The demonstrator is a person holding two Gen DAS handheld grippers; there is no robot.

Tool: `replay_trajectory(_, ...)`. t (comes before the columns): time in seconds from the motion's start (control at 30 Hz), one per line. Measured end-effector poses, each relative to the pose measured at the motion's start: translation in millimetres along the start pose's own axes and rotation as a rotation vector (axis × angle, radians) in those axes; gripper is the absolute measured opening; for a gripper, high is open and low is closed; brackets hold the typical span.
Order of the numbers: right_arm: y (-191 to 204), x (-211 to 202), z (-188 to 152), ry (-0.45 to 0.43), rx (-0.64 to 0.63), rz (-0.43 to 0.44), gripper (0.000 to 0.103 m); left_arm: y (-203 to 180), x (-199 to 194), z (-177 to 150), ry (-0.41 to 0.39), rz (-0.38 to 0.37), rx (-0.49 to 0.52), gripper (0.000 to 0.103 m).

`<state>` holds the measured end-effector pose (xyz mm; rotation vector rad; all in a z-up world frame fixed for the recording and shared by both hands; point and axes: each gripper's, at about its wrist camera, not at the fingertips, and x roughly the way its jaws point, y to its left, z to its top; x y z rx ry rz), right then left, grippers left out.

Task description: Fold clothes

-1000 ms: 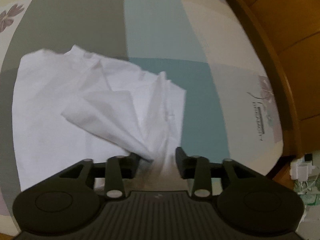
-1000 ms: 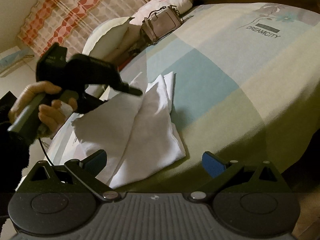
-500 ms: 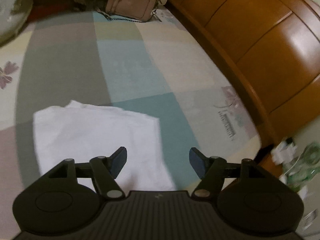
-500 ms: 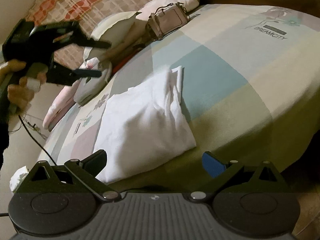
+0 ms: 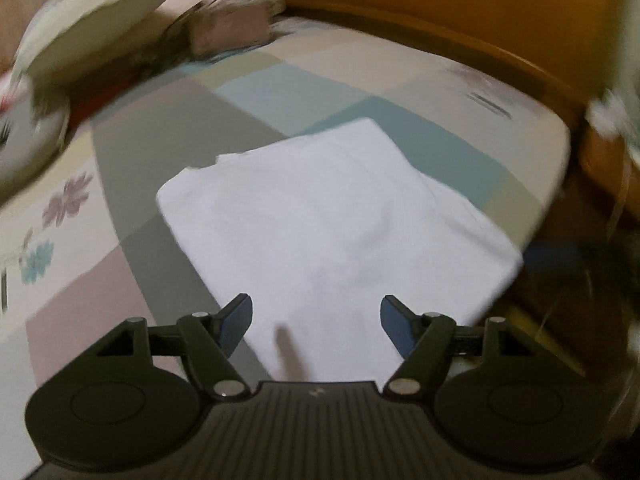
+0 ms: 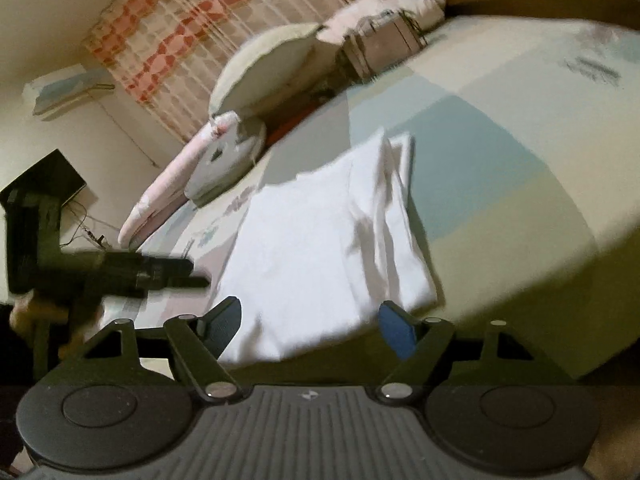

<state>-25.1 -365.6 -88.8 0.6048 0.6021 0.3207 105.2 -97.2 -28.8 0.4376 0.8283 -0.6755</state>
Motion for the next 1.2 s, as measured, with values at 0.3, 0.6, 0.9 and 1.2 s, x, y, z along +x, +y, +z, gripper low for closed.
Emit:
replay_trajectory(0.3, -26, 48, 24, 0.077, 0.056, 0.005, 0.082, -32, -3, -32, -0.026, 0.040, 0.191, 0.080)
replay_trajectory(0.6, -40, 82, 42, 0.152, 0.146, 0.101, 0.082, -21, 5, -35, -0.051, 0.028, 0.131, 0.082)
replay_trajectory(0.9, -42, 69, 27, 0.109, 0.119, -0.008, 0.012, -8, 12, -32, -0.047, 0.020, 0.076, 0.082)
replay_trajectory(1.2, -29, 55, 46, 0.105, 0.018, -0.042, 0.009, -16, 2, -26, -0.079, 0.005, 0.105, 0.083)
